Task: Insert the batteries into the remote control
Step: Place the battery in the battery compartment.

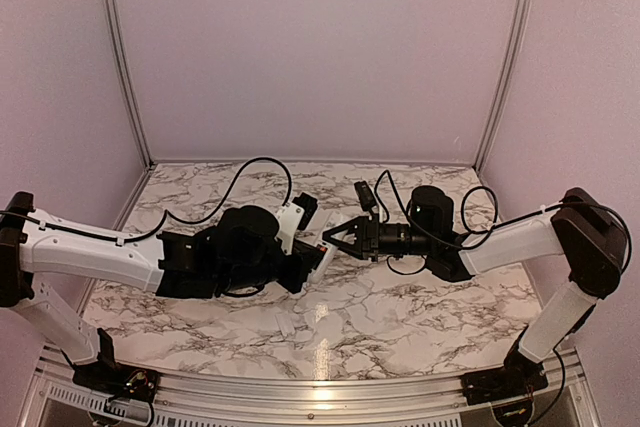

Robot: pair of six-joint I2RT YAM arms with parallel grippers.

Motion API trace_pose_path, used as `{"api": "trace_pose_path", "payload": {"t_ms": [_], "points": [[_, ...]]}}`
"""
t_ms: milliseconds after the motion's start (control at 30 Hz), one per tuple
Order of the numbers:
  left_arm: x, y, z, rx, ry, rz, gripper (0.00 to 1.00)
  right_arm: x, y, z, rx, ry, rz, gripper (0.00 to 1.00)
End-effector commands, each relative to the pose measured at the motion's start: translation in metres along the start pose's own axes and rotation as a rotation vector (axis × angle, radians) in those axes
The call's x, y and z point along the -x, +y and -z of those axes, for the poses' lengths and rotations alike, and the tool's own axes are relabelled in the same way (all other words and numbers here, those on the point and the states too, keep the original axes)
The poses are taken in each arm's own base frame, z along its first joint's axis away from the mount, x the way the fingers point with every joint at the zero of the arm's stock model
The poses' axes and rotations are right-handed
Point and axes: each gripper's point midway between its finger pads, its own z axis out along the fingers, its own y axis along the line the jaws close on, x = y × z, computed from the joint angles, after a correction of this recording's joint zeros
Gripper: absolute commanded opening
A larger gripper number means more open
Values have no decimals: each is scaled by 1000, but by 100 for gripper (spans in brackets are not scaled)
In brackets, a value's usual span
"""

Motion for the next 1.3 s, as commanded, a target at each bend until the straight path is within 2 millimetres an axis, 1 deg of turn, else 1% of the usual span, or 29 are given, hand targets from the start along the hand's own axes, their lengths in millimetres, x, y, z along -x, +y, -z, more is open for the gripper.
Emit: {"api": "trace_pose_path", "payload": {"t_ms": [0,167,467,700,1000,1267], "points": [[5,14,7,63,5,-14,1,-3,14,-2,44,28,40,0],[15,10,9,38,-50,10,0,-4,16,-3,68,26,23,0],[23,7,6,9,-131,48,0,1,25,-2,105,4,2,0],[24,4,4,-7,-165,59,0,4,30,0,132,-11,-21,0],[28,0,4,-34,-190,61,0,6,28,-1,134,-23,-50,0],[22,4,0,-13,-189,62,0,4,33,2,189,-36,-97,0]]}}
